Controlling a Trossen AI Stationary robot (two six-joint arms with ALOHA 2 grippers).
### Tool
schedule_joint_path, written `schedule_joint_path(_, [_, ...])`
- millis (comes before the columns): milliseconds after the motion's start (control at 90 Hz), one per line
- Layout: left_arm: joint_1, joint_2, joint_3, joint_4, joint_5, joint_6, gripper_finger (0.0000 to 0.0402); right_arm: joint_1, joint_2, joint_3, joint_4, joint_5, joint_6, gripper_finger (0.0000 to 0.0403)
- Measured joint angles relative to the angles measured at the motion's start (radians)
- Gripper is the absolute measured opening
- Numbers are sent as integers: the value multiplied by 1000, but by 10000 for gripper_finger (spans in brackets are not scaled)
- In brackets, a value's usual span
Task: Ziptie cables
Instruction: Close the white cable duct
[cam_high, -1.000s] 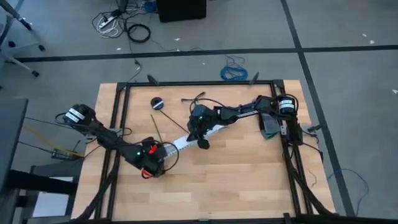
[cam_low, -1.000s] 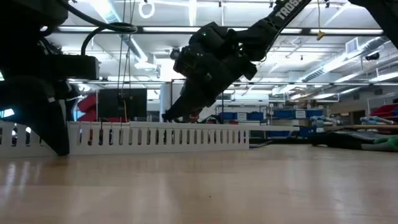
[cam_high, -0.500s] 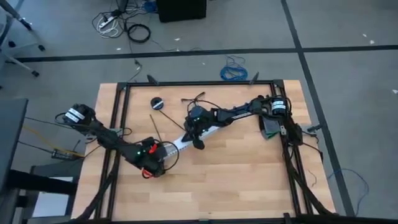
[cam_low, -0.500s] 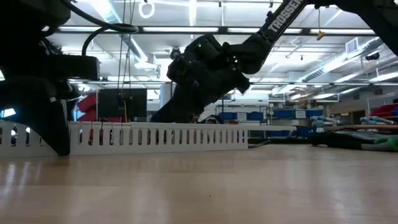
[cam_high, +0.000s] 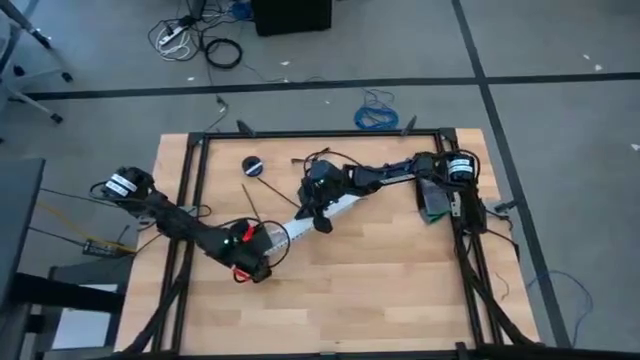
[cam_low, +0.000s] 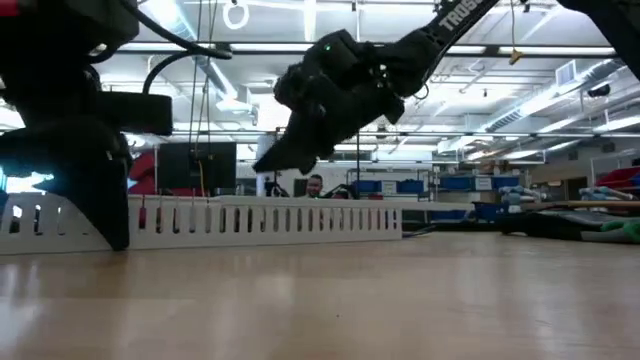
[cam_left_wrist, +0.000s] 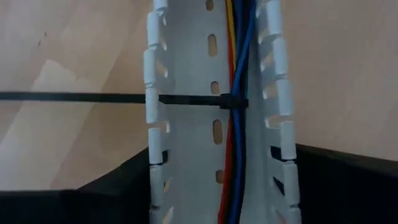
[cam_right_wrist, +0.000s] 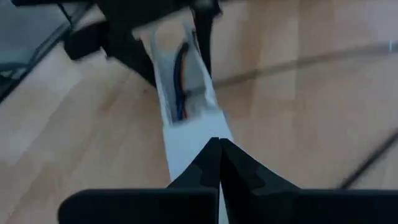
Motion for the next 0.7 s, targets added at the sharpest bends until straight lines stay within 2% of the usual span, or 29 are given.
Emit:
schedule_joint_path(167, [3, 0, 0, 12, 0, -2, 259, 2, -1, -1, -80, 7, -2, 0])
schedule_joint_path(322, [2, 0, 0, 20, 0, -3, 259, 17, 1, -1, -79, 16, -3, 0])
schedule_joint_path(578, [2, 0, 0, 14, 10, -10, 254, 15, 100, 5, 38, -47, 55, 0])
schedule_joint_path(700, [7, -1, 0, 16, 14, -12, 253, 22, 105, 5, 55, -35, 64, 0])
